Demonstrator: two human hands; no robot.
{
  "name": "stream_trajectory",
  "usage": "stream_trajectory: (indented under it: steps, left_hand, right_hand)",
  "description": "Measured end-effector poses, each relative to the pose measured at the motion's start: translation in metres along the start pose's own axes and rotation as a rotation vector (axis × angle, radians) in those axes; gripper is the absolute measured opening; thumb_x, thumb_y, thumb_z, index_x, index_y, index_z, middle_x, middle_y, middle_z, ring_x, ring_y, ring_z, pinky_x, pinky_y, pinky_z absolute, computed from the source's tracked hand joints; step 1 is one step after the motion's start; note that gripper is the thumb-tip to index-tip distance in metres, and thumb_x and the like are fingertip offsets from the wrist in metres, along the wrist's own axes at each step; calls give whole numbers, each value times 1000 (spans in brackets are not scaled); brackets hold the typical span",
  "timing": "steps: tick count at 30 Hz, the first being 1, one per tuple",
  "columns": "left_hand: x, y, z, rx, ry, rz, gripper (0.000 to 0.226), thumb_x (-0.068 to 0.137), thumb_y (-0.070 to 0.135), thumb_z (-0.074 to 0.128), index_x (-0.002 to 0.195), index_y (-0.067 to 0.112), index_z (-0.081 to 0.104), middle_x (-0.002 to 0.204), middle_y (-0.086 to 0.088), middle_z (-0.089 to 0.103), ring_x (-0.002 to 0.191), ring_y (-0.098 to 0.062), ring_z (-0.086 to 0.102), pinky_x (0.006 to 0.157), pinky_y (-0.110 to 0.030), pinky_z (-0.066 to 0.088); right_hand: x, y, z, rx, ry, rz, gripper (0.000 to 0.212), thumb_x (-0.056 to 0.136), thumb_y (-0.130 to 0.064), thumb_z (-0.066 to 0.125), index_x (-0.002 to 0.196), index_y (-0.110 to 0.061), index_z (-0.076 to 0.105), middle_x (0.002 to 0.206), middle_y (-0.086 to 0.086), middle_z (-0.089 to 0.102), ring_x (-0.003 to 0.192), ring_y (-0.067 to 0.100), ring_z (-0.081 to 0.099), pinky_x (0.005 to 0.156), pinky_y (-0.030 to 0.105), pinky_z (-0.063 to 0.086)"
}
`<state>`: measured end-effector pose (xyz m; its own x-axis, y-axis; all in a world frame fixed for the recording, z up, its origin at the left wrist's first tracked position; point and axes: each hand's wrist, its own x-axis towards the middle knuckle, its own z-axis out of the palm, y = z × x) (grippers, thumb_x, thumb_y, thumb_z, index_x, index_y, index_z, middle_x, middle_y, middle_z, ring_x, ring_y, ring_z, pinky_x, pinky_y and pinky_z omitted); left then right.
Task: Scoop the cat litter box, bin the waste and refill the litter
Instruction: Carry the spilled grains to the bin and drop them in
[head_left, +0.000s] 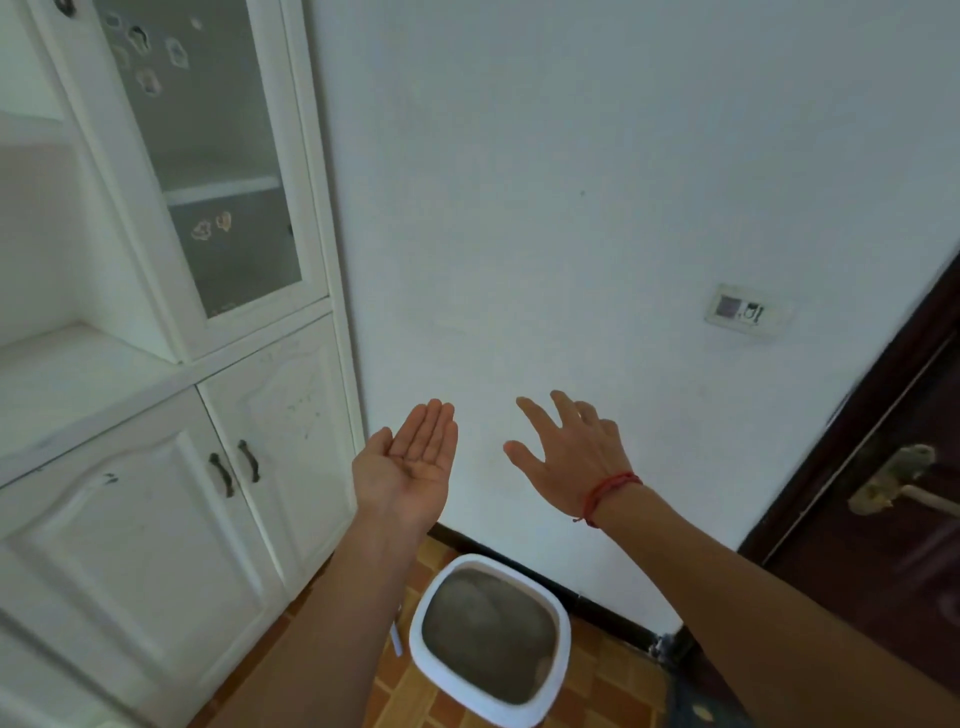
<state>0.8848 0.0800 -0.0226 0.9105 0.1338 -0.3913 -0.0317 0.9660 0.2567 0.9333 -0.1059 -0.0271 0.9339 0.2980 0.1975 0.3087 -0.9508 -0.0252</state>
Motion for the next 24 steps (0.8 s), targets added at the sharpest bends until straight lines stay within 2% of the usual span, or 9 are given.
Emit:
stream_trajectory:
  steps: [5, 11, 16, 24]
  left_hand:
    - [-2, -13, 9, 5, -25, -9, 47, 106, 28, 31, 122, -6, 59, 115, -24, 69, 108, -37, 65, 95, -45, 52]
    - [0, -29, 24, 4, -58, -53, 45, 106, 26, 31, 118, -7, 59, 115, -24, 69, 109, -37, 65, 101, -45, 49]
    - [-4, -53, 33, 48, -95, -145, 45, 105, 26, 31, 116, -7, 61, 111, -23, 71, 106, -36, 67, 97, -44, 51]
    - [-16, -82, 35, 157, -183, -375, 46, 106, 26, 30, 114, -6, 62, 108, -23, 72, 101, -38, 69, 98, -45, 50]
  right_hand:
    - [-1, 15, -12, -11, 8, 34, 61, 95, -62, 29, 149, -36, 24, 155, 8, 27, 137, 32, 32, 105, 48, 33]
    - [-9, 42, -26, -27, 15, 93, 61, 95, -62, 29, 149, -35, 24, 155, 9, 27, 137, 32, 32, 105, 47, 32]
    - [-32, 63, -36, -54, 14, 196, 61, 95, -62, 28, 150, -36, 23, 155, 9, 26, 137, 31, 31, 104, 47, 32]
    - [-102, 66, -48, -120, 23, 444, 63, 95, -64, 25, 151, -36, 19, 156, 9, 25, 139, 32, 30, 108, 49, 31]
